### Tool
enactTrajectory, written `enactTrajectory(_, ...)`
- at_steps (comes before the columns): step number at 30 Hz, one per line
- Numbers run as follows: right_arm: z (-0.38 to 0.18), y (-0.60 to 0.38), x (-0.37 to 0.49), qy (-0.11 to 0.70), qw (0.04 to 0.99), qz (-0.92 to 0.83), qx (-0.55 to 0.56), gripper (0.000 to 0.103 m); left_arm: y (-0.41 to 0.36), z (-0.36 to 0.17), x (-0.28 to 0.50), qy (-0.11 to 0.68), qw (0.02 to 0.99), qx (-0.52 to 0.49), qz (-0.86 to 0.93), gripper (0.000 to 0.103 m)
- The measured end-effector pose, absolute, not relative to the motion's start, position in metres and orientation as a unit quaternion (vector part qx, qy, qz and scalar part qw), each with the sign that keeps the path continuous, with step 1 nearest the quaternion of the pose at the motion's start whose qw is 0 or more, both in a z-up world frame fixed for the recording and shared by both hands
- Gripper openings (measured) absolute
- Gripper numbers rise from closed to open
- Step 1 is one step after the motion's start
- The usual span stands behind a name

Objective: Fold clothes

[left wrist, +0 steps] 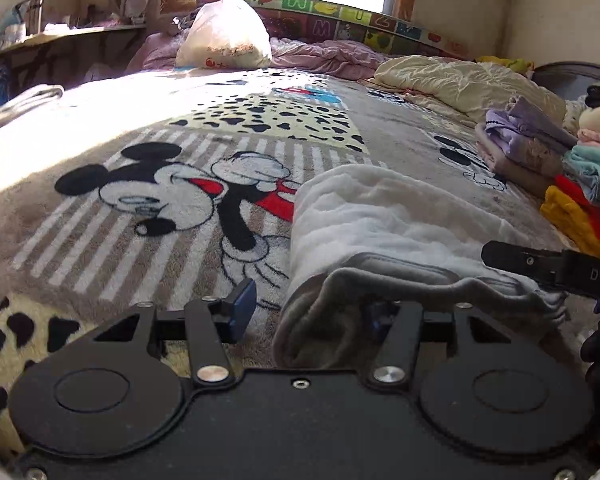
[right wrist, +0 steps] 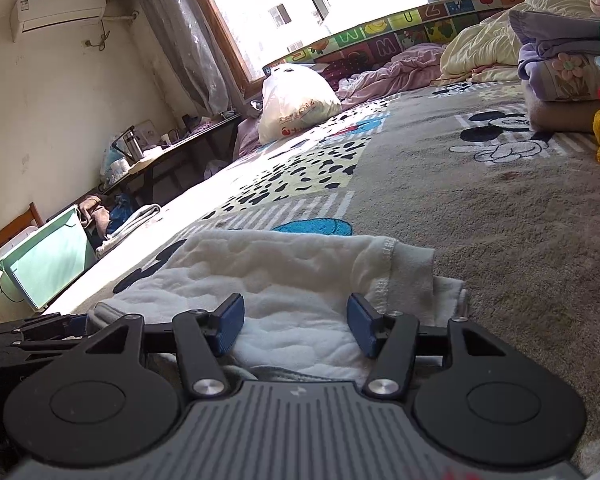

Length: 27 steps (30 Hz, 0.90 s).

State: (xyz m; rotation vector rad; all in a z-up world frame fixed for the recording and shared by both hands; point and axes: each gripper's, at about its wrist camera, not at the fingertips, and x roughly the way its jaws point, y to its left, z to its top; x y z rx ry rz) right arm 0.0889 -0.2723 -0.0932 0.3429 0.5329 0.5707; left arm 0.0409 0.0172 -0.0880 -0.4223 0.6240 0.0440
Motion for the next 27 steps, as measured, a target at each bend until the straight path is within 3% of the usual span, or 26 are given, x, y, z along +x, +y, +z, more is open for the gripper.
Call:
enactTrajectory(1, -0.093, -0.272, 0.089, 0.260, 0.910, 0.278, 0.164, 0.057, 0.032, -0.094, 0.038, 0.298, 0.911, -0.283, 0.023, 0.056)
enactTrajectory(3, -0.094, -0.271, 0.089, 0.261, 0.911, 0.281, 0.155, 0.056, 0.044, -0.098, 0.039, 0.298, 0.892, -0.338, 0.022, 0.053)
enactTrajectory(6, -0.094, -0.272, 0.087, 0.262, 0.910, 0.282, 0.154, 0.054, 0.030, -0.097, 0.037, 0.292, 0.918, -0.268, 0.033, 0.043)
enactTrajectory(9, -0.095, -0.272, 0.088, 0.264, 0.911, 0.279, 0.150, 0.049, 0.020, -0.090, 0.037, 0.295, 0.928, -0.221, 0.049, 0.043)
enactTrajectory(12, -0.094, -0.271, 0.085, 0.266, 0.914, 0.275, 0.136, 0.045, -0.019, -0.081, 0.026, 0.238, 0.969, -0.012, 0.066, 0.048)
enactTrajectory(14, -0.092, -0.270, 0.083, 0.266, 0.916, 0.272, 0.125, 0.044, -0.044, -0.086, 0.018, 0.193, 0.974, 0.102, 0.066, 0.043)
enactTrajectory(16, -0.090, -0.268, 0.081, 0.266, 0.918, 0.269, 0.118, 0.046, -0.041, -0.094, 0.023, 0.212, 0.970, 0.107, 0.054, 0.026)
enactTrajectory(20, -0.088, -0.261, 0.077, 0.268, 0.922, 0.268, 0.082, 0.046, -0.033, -0.097, 0.032, 0.246, 0.965, 0.087, 0.033, 0.025)
enactTrajectory(23, -0.087, -0.260, 0.077, 0.271, 0.922, 0.267, 0.077, 0.046, -0.038, -0.081, 0.020, 0.220, 0.970, 0.101, 0.016, 0.034)
enactTrajectory(24, -0.086, -0.261, 0.078, 0.272, 0.921, 0.267, 0.078, 0.046, -0.044, -0.077, 0.015, 0.199, 0.971, 0.131, 0.023, 0.052)
enactTrajectory(25, -0.085, -0.262, 0.078, 0.272, 0.921, 0.267, 0.080, 0.046, -0.051, -0.076, 0.011, 0.179, 0.969, 0.166, 0.030, 0.057)
enactTrajectory(27, -0.082, -0.264, 0.077, 0.268, 0.922, 0.267, 0.085, 0.050, -0.058, -0.080, 0.009, 0.165, 0.965, 0.203, 0.023, 0.057)
